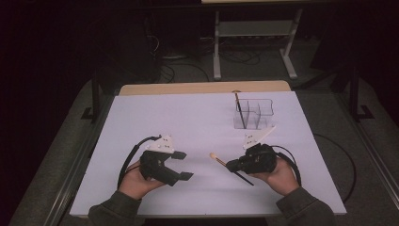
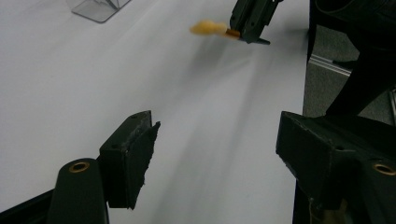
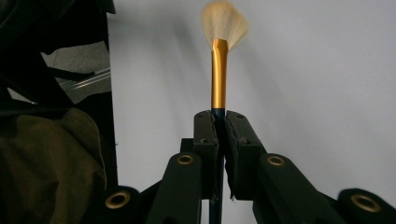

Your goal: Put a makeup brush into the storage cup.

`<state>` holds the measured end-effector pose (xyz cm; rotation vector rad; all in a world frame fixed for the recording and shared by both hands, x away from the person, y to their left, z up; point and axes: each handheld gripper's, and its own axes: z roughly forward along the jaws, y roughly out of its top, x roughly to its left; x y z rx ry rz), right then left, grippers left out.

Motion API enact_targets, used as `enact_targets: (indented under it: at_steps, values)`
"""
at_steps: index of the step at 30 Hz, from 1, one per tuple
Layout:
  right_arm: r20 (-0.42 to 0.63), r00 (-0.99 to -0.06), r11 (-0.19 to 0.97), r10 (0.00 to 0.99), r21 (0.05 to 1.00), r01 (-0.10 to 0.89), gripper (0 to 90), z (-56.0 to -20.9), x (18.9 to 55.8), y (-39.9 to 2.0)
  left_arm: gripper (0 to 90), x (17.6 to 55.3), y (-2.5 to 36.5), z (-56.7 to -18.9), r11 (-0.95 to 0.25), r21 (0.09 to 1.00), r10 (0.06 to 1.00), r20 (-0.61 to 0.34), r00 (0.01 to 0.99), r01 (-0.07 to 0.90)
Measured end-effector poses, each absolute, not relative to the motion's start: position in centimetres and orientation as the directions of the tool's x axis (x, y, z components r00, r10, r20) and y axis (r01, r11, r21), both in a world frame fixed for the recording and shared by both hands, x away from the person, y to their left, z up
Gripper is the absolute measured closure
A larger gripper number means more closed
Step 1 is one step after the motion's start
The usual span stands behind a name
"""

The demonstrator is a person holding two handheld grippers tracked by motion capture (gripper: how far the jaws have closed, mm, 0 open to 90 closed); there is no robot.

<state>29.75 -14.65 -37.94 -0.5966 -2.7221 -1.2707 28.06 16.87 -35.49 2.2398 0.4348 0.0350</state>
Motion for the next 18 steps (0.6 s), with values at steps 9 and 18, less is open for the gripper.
enact_targets:
  at_steps: [9, 18]
  values:
    - [0.207, -0.949, 0.611, 0.239, 0.727, 0.313, 82.9, -37.8, 29.4, -12.8, 26.9, 28.5, 15.7, -35.1, -0.608, 0.740, 0.298, -0.122, 0.947, 0.287]
    - [0.187, -0.967, 0.627, 0.175, 0.736, 0.256, 82.9, -37.4, 29.1, -11.4, 28.1, 28.7, 15.0, -34.8, -0.622, 0.730, 0.272, -0.137, 0.952, 0.283]
